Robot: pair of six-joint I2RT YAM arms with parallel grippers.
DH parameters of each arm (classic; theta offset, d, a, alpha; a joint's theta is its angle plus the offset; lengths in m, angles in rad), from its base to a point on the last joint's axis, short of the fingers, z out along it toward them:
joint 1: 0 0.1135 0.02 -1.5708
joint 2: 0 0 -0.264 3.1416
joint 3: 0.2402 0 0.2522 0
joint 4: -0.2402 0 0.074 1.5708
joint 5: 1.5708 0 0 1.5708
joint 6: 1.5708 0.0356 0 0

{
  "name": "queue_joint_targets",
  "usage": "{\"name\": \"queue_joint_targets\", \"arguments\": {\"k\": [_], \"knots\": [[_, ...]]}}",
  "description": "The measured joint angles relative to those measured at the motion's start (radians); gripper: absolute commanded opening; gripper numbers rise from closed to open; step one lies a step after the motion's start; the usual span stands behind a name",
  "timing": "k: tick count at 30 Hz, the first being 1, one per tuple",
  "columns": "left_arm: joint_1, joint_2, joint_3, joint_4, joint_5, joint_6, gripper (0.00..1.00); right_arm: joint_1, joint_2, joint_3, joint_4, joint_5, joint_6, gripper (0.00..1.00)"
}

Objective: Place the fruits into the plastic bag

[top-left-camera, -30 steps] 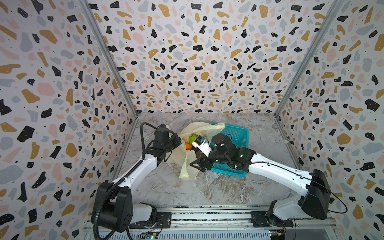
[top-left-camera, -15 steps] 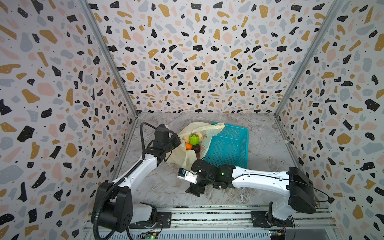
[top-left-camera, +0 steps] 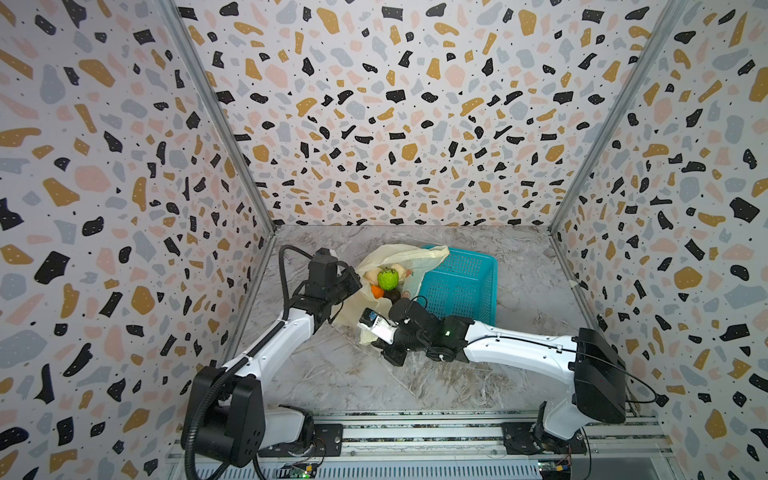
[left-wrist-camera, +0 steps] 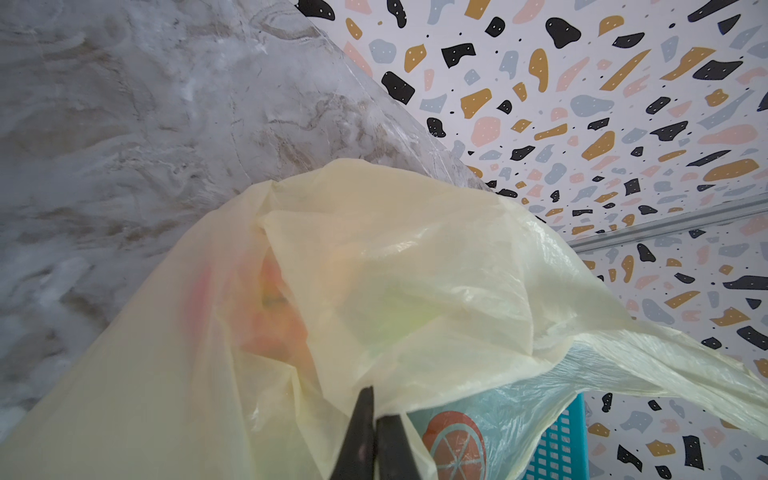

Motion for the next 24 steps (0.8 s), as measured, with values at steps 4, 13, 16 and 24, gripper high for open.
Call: {"name": "queue_joint_targets", "arguments": {"k": [4, 13, 16, 24], "knots": [[0.0, -0.011, -0.006, -0.016, -0.047, -0.019, 0.0, -0.044, 0.0, 0.058, 0.0, -0.025, 0.011, 0.0], [0.013, -0.03, -0.042, -0.044, -0.146, -0.062, 0.0, -0.195, 0.04, 0.317, -0.023, -0.087, 0.037, 0.0], [0.041, -0.056, -0.042, -0.055, -0.169, -0.068, 0.0, -0.236, 0.092, 0.417, -0.048, -0.103, 0.042, 0.0], [0.072, -0.07, -0.041, -0.046, -0.138, -0.059, 0.0, -0.308, 0.229, 0.666, -0.161, -0.1, 0.047, 0.0]]}}
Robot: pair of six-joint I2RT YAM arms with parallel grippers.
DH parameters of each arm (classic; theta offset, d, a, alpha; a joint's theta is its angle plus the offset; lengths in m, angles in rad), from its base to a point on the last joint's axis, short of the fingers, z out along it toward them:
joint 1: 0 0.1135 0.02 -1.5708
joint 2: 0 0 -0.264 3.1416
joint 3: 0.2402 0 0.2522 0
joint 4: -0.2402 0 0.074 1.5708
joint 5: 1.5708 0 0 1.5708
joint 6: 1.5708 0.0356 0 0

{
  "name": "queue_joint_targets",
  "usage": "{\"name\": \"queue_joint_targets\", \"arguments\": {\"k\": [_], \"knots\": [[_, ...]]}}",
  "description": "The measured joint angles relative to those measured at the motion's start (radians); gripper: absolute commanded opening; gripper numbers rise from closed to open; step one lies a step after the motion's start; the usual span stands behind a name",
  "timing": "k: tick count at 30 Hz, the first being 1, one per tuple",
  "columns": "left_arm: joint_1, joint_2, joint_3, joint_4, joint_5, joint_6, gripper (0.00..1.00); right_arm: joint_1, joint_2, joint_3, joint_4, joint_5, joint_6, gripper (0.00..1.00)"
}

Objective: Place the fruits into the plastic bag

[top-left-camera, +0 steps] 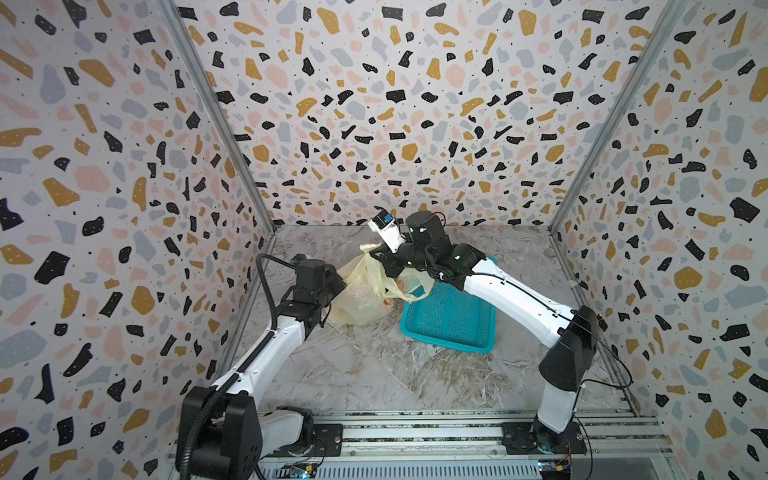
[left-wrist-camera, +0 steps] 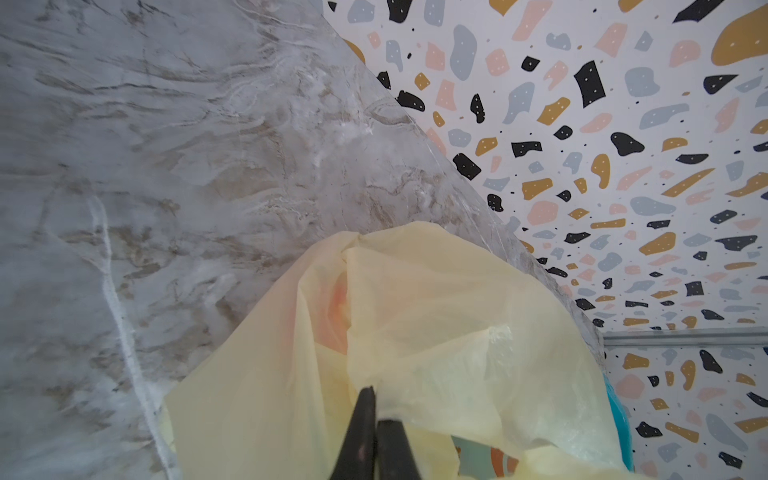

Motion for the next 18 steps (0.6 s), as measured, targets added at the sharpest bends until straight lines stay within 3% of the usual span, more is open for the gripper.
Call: {"name": "queue_joint_targets", "arguments": {"k": [5, 12, 18], "knots": [[-0.053, 0.04, 0.014, 0.029, 0.046, 0.018, 0.0, -0.059, -0.002, 0.079, -0.037, 0.02, 0.002, 0.0], [-0.132, 0.098, 0.041, 0.092, 0.101, 0.021, 0.0, -0.127, -0.057, 0.043, -0.069, 0.053, 0.004, 0.0], [-0.154, 0.121, 0.041, 0.103, 0.112, 0.015, 0.0, -0.134, -0.169, -0.168, -0.034, 0.075, 0.027, 0.0]]}}
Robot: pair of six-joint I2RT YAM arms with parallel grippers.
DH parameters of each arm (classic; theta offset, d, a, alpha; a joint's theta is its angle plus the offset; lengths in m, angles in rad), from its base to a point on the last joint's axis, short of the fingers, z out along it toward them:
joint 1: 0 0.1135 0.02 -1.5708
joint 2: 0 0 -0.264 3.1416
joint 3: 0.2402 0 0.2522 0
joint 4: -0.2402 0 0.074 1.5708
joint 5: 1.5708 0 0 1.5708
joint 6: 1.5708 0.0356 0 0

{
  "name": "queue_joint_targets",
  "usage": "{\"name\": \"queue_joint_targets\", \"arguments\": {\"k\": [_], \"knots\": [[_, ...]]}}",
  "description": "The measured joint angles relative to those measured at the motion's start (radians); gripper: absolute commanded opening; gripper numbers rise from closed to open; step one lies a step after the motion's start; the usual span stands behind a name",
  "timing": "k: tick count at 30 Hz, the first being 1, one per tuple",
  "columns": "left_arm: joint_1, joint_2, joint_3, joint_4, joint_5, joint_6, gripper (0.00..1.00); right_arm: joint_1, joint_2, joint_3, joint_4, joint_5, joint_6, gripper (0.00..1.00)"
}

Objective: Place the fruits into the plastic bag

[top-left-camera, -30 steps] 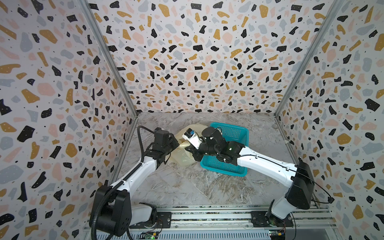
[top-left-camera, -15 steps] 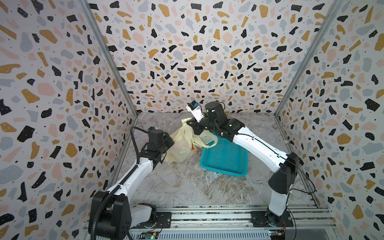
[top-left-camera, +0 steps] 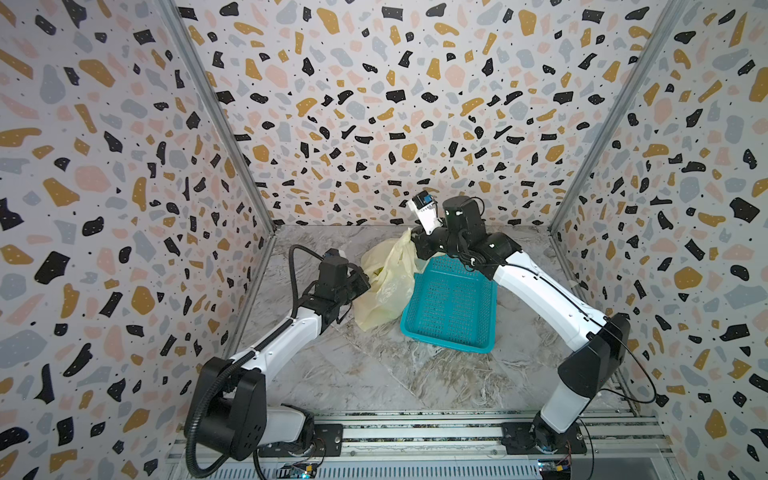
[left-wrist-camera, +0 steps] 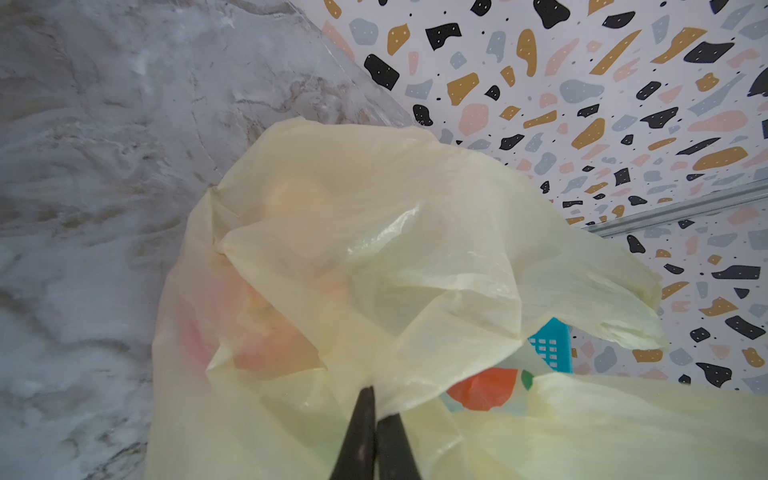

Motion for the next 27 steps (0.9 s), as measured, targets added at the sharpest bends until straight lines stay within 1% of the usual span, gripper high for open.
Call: {"name": "queue_joint_targets", "arguments": {"k": [1, 3, 5, 8, 12, 15, 19, 21, 24, 27], "knots": [[-0.006, 0.002, 0.0, -0.001, 0.001, 0.0, 0.02, 0.0, -0.024, -0.049, 0.015, 0.008, 0.009, 0.0], [-0.013, 0.004, 0.0, -0.002, 0.002, 0.0, 0.14, 0.0, -0.069, -0.145, 0.039, 0.027, 0.028, 0.0], [-0.018, 0.004, 0.0, -0.002, 0.005, -0.001, 0.23, 0.0, -0.103, -0.222, 0.057, 0.049, 0.051, 0.0], [-0.019, 0.004, 0.0, -0.003, 0.004, -0.002, 0.37, -0.005, -0.139, -0.313, 0.085, 0.072, 0.085, 0.06], [-0.016, 0.003, 0.012, -0.033, -0.005, 0.004, 0.54, -0.03, -0.152, -0.353, 0.106, 0.082, 0.121, 0.12], [-0.004, -0.011, 0.05, -0.06, -0.014, 0.012, 0.7, -0.064, -0.152, -0.359, 0.122, 0.082, 0.141, 0.17], [0.027, -0.1, 0.079, -0.05, -0.071, 0.016, 0.79, -0.121, -0.158, -0.399, 0.147, 0.072, 0.172, 0.33], [0.047, -0.165, 0.076, -0.042, -0.126, 0.015, 0.81, -0.166, -0.164, -0.438, 0.153, 0.055, 0.198, 0.44], [0.092, -0.234, 0.044, -0.016, -0.204, -0.001, 0.82, -0.247, -0.165, -0.474, 0.148, 0.026, 0.246, 0.56], [0.148, -0.256, -0.032, -0.019, -0.285, -0.024, 0.82, -0.343, -0.167, -0.491, 0.14, 0.0, 0.301, 0.6]]}}
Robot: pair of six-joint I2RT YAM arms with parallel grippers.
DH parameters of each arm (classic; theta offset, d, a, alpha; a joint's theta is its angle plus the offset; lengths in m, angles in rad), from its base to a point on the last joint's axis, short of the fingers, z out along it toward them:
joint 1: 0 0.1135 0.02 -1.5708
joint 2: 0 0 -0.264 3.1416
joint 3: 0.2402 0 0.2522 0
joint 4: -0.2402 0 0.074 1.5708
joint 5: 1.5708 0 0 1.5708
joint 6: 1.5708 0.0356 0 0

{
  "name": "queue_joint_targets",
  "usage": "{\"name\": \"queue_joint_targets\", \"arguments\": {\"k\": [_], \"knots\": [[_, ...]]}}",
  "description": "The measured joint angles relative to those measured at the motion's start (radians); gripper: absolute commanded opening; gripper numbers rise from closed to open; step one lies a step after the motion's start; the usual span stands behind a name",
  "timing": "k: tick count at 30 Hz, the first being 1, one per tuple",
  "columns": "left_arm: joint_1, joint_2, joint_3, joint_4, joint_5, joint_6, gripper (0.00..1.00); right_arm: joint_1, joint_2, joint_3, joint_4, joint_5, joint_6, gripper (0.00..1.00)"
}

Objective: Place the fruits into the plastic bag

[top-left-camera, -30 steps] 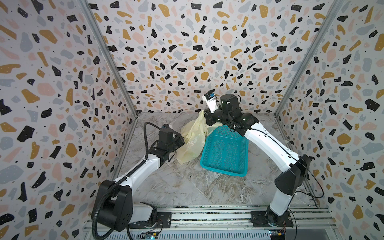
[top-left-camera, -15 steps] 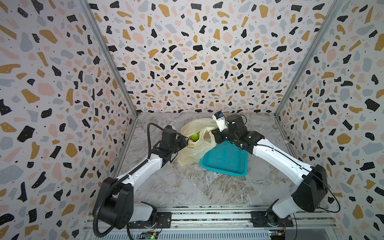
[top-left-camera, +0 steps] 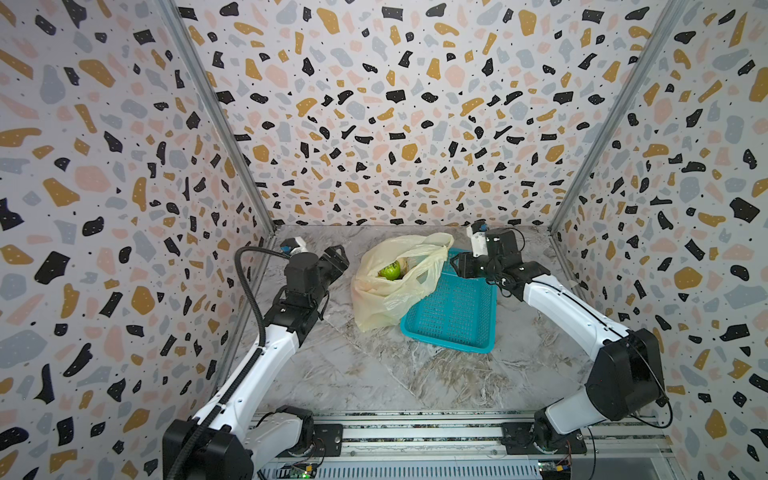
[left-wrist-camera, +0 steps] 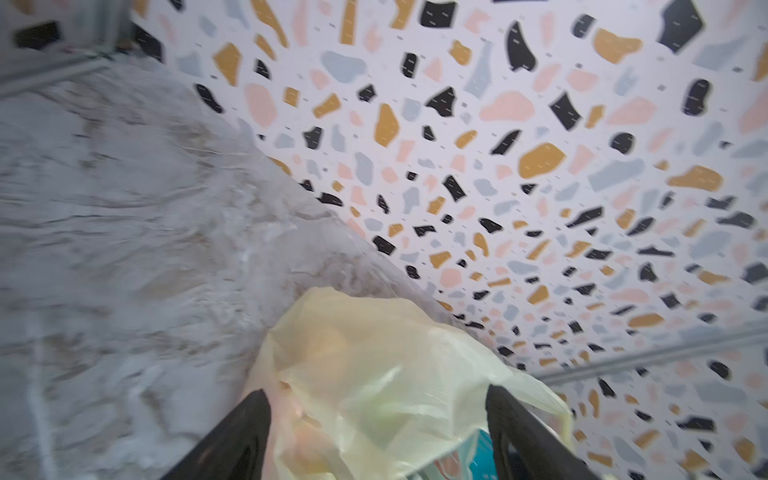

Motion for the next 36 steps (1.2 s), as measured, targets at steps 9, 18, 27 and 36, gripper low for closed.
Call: {"name": "queue_joint_targets", "arguments": {"k": [9, 18, 27, 36], "knots": [[0.094, 0.048, -0.127, -0.126, -0.158, -0.017, 0.82, -0.266, -0.027, -0.18, 0.045, -0.146, 0.195, 0.6], [0.203, 0.11, -0.099, -0.151, -0.36, 0.093, 1.0, -0.345, -0.134, -0.314, 0.084, 0.019, 0.229, 0.62], [0.213, 0.198, -0.119, -0.039, -0.616, 0.235, 0.99, -0.256, -0.23, -0.545, 0.443, 0.362, 0.092, 0.68], [0.207, 0.271, -0.231, 0.125, -0.708, 0.349, 0.99, -0.151, -0.167, -0.872, 0.799, 0.6, -0.134, 0.78]]}}
